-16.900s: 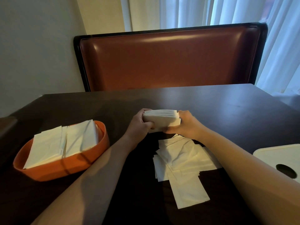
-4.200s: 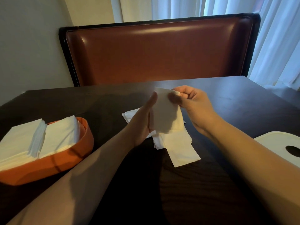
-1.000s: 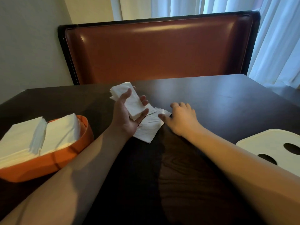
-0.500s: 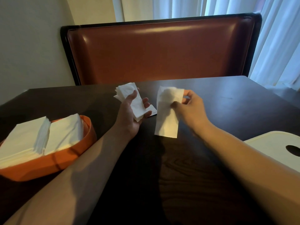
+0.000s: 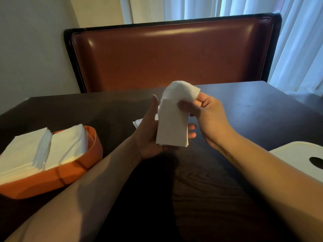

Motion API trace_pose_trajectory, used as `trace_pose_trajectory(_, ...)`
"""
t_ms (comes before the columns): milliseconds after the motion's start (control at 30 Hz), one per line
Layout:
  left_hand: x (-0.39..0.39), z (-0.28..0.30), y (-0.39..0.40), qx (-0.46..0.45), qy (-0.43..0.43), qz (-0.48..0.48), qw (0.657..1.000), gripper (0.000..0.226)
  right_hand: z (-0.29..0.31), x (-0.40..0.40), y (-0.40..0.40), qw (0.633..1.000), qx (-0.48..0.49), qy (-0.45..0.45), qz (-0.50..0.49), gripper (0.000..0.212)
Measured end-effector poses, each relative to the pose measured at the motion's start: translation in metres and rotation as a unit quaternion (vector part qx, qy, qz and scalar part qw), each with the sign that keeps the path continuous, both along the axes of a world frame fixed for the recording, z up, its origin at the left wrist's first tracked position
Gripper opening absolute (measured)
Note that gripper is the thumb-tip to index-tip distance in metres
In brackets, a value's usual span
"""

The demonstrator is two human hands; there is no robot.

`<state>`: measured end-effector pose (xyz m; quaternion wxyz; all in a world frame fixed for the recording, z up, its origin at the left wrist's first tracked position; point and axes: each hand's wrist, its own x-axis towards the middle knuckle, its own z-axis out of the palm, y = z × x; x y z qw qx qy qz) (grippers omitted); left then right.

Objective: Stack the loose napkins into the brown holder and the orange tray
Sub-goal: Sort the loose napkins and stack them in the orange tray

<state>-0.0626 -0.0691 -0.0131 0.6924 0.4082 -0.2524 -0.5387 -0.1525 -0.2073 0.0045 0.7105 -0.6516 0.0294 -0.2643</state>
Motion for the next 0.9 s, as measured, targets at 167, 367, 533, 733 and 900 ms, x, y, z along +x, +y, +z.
trace_pose_trajectory(167, -0.007, 0.004, 0.005, 0.028, -0.046, 0.025, 0.998, 0.049, 0.0, 0.002, -0.002, 0.996, -0.059, -0.001, -0.073, 0.029)
trace_pose_trajectory(367, -0.007, 0.001, 0.004, 0.018, -0.063, -0.052, 0.996, 0.038, 0.006, 0.002, -0.012, 0.989, -0.08, -0.006, -0.123, 0.023)
trace_pose_trajectory(533, -0.012, 0.004, 0.001, 0.024, -0.071, -0.012, 0.997, 0.027, 0.013, 0.0, -0.023, 0.977, -0.056, -0.064, -0.194, 0.03)
trace_pose_trajectory(733, 0.002, 0.001, -0.002, 0.023, -0.033, 0.14, 0.989, 0.058, 0.027, -0.01, -0.017, 0.997, 0.024, -0.054, 0.047, 0.015)
trace_pose_trajectory(900, 0.005, 0.002, 0.0, 0.002, -0.06, 0.101, 0.993, 0.071, 0.006, 0.001, -0.005, 0.993, -0.111, 0.03, 0.006, 0.019)
